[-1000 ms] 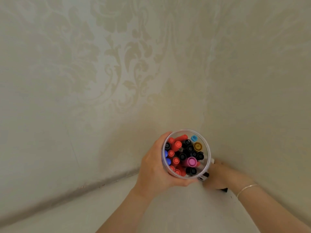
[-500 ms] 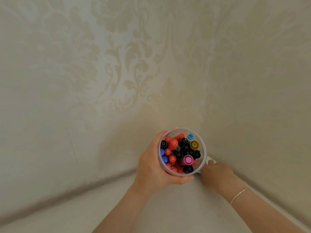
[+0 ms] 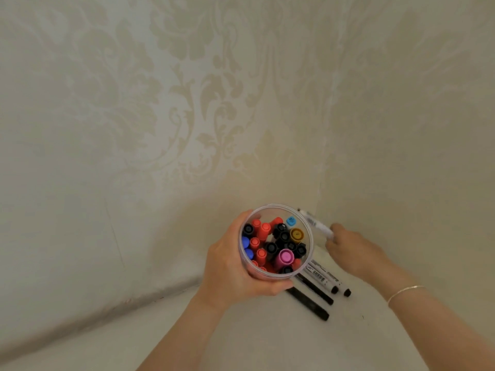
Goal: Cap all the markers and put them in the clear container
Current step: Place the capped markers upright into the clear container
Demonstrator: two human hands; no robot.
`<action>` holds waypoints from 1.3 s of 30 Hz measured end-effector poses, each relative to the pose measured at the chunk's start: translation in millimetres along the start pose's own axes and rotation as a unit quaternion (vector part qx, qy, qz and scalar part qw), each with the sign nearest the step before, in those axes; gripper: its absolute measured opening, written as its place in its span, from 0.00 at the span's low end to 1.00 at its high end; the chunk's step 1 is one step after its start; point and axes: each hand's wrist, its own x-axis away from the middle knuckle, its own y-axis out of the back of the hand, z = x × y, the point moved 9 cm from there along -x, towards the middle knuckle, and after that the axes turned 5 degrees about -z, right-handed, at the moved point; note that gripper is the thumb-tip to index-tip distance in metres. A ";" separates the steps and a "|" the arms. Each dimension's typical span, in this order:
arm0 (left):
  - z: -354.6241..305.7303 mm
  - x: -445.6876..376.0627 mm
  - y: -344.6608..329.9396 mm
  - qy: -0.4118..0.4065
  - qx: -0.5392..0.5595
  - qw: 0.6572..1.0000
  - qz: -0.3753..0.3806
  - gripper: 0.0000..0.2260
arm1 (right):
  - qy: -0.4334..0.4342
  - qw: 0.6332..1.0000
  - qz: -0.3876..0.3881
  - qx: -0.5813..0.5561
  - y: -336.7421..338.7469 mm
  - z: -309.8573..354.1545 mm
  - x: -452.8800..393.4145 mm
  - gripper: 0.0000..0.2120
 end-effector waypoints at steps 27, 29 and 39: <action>-1.7 -1.7 -8.1 0.027 0.001 0.999 0.024 0.46 | 0.159 0.860 0.023 -0.485 101.2 126.7 42.6 0.08; -1.1 -1.3 -8.7 0.028 -0.001 0.999 0.025 0.46 | 0.162 0.873 0.024 -0.459 101.0 126.7 42.0 0.09; 1.7 -1.1 -11.3 0.030 -0.001 0.999 0.039 0.47 | 0.182 0.874 -0.043 -0.449 103.8 131.2 37.1 0.05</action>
